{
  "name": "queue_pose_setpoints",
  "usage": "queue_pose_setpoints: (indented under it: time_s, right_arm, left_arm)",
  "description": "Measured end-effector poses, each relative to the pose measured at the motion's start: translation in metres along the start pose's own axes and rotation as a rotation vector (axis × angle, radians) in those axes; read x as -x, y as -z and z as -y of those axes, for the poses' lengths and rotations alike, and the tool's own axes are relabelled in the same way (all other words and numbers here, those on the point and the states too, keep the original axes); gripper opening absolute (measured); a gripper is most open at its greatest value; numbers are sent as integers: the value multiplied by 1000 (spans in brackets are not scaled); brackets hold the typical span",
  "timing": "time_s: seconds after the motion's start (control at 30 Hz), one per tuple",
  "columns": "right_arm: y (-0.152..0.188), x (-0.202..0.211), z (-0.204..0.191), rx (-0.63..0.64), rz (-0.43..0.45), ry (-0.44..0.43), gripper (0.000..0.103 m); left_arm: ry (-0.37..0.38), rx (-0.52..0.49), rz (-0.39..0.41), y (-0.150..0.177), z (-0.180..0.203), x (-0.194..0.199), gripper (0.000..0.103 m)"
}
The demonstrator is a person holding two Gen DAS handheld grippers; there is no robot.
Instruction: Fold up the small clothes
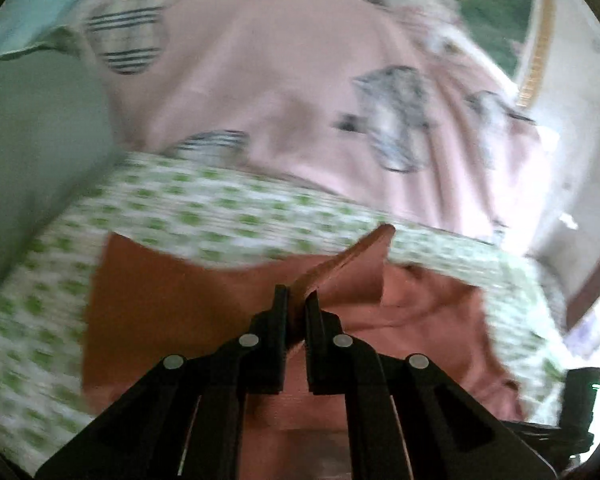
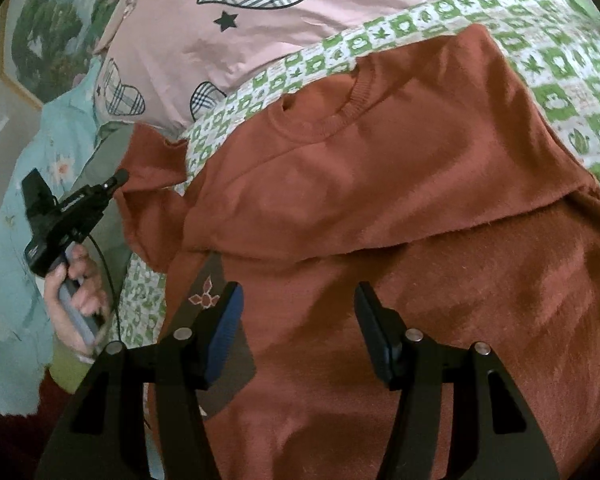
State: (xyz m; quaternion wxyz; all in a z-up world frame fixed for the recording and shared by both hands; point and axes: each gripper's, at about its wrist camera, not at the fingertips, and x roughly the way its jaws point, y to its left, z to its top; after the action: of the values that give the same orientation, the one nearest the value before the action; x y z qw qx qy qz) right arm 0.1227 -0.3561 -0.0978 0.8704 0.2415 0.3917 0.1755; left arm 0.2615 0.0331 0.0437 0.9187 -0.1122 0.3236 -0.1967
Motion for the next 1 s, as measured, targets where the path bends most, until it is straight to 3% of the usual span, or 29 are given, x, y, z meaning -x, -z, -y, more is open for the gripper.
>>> queue_pose_setpoints:
  time_s: [0.17, 0.33, 0.5, 0.67, 0.77, 1.0]
  right_arm:
    - [-1, 12, 14, -41, 34, 8, 59]
    - [-8, 16, 32, -104, 61, 20, 59]
    - [-15, 12, 36, -135, 73, 12, 59]
    - [-25, 3, 29, -146, 76, -25, 59]
    - [-35, -8, 27, -150, 84, -23, 59]
    - [-40, -41, 28, -264, -4, -119, 59]
  left_arm:
    - [121, -39, -52, 31, 74, -33, 5]
    - [149, -102, -165, 73, 122, -84, 5]
    - [147, -161, -278, 106, 128, -109, 10]
    - [135, -162, -290, 123, 113, -83, 27]
    - [78, -150, -256, 124, 92, -52, 34]
    - [-207, -49, -173, 123, 7, -3, 39]
